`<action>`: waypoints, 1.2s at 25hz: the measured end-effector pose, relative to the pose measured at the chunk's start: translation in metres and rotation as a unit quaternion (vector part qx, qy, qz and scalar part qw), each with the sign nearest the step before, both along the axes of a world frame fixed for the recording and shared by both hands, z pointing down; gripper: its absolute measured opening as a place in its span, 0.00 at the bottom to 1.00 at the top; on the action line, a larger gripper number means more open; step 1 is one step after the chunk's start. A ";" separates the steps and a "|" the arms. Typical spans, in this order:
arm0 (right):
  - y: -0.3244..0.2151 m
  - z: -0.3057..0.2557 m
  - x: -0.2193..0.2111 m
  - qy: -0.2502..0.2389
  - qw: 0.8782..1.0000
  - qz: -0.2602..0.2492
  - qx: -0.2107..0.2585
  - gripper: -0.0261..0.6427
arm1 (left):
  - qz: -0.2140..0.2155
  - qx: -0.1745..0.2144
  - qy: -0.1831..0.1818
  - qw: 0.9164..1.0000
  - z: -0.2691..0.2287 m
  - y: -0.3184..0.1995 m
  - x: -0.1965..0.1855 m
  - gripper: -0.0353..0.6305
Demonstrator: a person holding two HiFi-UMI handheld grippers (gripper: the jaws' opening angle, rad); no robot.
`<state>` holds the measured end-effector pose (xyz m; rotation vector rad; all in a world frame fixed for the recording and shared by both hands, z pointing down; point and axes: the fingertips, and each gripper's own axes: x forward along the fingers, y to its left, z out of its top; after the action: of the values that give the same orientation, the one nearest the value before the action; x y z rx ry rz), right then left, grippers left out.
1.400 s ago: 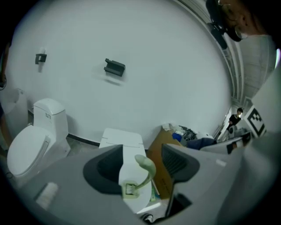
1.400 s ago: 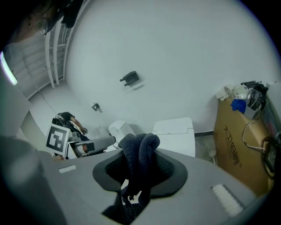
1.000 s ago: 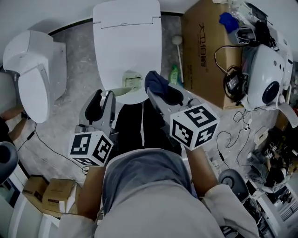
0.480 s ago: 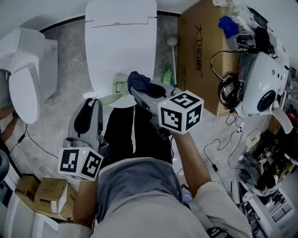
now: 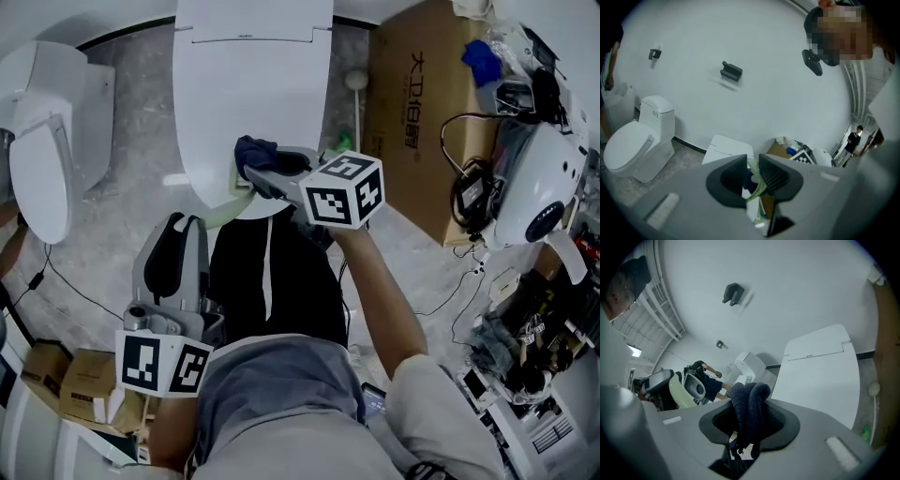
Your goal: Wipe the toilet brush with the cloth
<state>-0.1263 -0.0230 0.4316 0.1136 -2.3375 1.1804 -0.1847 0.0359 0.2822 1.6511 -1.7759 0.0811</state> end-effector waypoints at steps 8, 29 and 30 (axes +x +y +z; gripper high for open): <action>0.011 0.053 -0.028 0.021 0.995 -0.099 -0.009 0.20 | -0.005 0.006 0.004 1.000 0.004 0.008 -0.001 0.05; 0.050 0.132 -0.078 0.101 0.939 -0.330 0.005 0.20 | -0.049 0.032 0.013 0.998 0.006 0.023 -0.006 0.05; 0.052 0.134 -0.079 0.104 0.936 -0.337 0.005 0.20 | -0.053 0.032 0.014 0.998 0.006 0.023 -0.005 0.05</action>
<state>-0.2055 0.0288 0.5659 -0.4995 -1.9438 0.7624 -0.1897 0.0587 0.2885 1.5909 -1.8592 -0.0471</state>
